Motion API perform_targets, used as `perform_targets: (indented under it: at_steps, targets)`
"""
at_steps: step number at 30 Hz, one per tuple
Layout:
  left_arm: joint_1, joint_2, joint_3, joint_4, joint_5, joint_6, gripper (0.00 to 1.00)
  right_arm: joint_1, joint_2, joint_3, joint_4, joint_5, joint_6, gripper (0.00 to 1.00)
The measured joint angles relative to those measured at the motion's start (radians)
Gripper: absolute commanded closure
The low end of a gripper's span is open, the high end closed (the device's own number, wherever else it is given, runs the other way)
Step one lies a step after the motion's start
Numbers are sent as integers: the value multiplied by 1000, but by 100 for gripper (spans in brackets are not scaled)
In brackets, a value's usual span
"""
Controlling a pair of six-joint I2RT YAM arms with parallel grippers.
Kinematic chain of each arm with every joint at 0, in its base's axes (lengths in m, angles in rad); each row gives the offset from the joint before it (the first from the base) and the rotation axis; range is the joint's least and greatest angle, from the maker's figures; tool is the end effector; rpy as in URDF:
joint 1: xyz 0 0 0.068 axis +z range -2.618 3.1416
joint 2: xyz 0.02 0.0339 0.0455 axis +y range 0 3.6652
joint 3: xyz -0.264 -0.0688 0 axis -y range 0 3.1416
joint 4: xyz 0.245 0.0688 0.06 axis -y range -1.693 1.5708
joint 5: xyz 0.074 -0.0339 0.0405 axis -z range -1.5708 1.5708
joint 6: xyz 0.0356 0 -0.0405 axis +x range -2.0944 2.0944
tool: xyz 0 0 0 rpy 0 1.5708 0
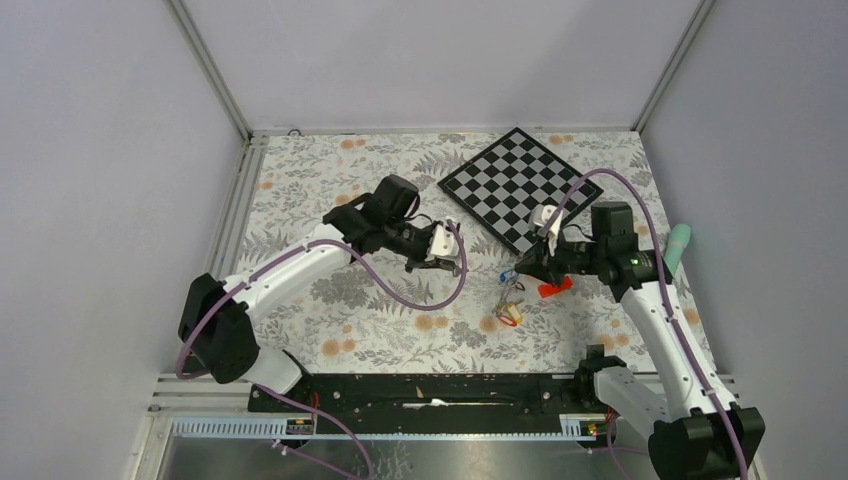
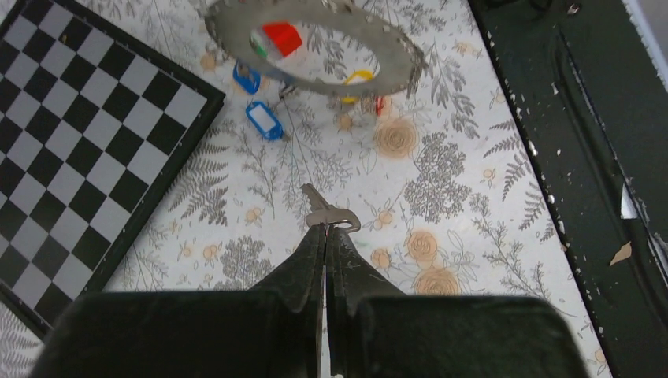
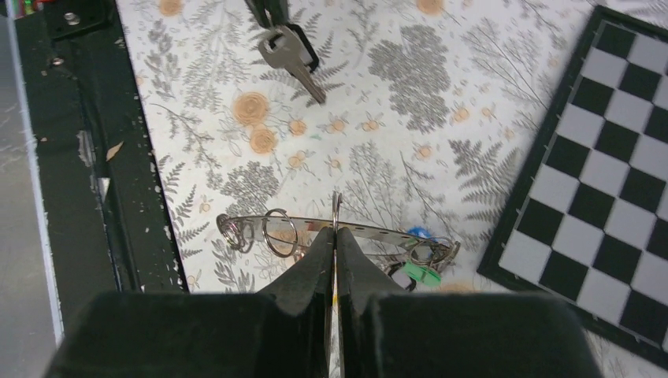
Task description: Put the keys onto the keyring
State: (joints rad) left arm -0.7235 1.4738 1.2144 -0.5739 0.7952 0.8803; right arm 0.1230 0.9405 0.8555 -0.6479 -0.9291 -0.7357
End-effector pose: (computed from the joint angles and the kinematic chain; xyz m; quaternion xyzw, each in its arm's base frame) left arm 0.2179 -0.2264 0.2982 0.7151 0.4977 -0.3340 0.3596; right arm 0.1796 0.0509 0.3020 -0.5057 0.6667 0.2805 0.4702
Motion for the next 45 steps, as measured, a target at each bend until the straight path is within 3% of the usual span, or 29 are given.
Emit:
perform_targets:
  at_steps: [12,25,45]
  targets:
    - [1,-3,4,42,85,6,100,198,129,0,89,-34,-33,100]
    - [-41,15,82,-79,82,275,100,306,280,17,172,-168,-130,100]
    - [-76,38,51,-138,99,429,100,334,275,-13,264,-217,-108,100]
